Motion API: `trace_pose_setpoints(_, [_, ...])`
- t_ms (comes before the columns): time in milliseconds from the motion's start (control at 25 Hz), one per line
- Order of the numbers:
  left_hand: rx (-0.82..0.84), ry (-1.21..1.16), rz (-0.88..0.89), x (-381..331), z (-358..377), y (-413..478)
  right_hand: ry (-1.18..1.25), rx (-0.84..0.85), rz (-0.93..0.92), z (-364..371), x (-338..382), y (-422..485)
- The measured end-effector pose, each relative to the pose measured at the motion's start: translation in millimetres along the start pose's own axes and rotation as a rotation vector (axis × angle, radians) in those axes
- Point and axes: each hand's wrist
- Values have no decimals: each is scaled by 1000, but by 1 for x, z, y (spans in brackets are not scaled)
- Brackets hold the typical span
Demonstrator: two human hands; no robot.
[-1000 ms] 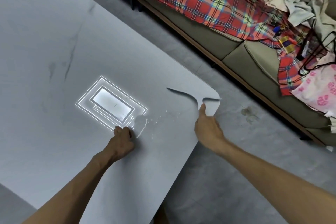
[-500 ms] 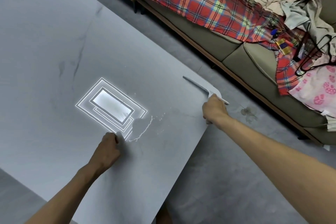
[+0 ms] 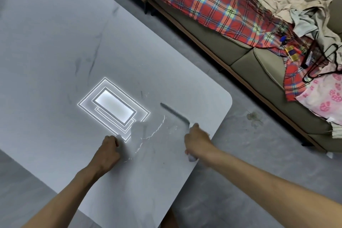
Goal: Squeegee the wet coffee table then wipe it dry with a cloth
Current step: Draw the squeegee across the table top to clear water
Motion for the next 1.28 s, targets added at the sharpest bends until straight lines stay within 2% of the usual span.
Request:
trace_pose_setpoints(80, [-35,4,-21,10,-4,-3,-62,-70,41,-24,20,19])
trace_pose_setpoints(280, [-51,-4,-47,31,-5,-8,133,-269,-25,-62,83,69])
trace_pose_setpoints(480, [7,0,-41,43,-5,-2,-140,-203,-226,9,96,64])
trace_pose_setpoints(600, [7,-15,-44,45,-7,1,-265,-112,-351,53,67,34])
trace_pose_setpoints(760, [7,-33,-58,50,-14,-5,-493,39,-401,59,23,-4])
trace_pose_setpoints(840, [-5,-46,-72,56,-16,-10,-499,58,-400,43,19,-13])
trace_pose_setpoints(960, [-39,-79,-83,66,-16,-19,-410,-111,-430,15,49,2])
trace_pose_setpoints(1040, [-55,-94,-82,72,-15,-24,-326,-157,-428,4,78,18])
trace_pose_setpoints(1160, [-67,-113,-106,86,-18,-32,-296,-83,-408,22,86,20])
trace_pose_setpoints(1280, [-62,-113,-130,100,-17,-42,-366,-27,-416,60,46,-3])
Point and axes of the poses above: each hand's wrist, its own y-axis towards the middle knuckle, its own z-axis out of the palm, x = y × z, and after that the axes turned 7 degrees about z, right-handed
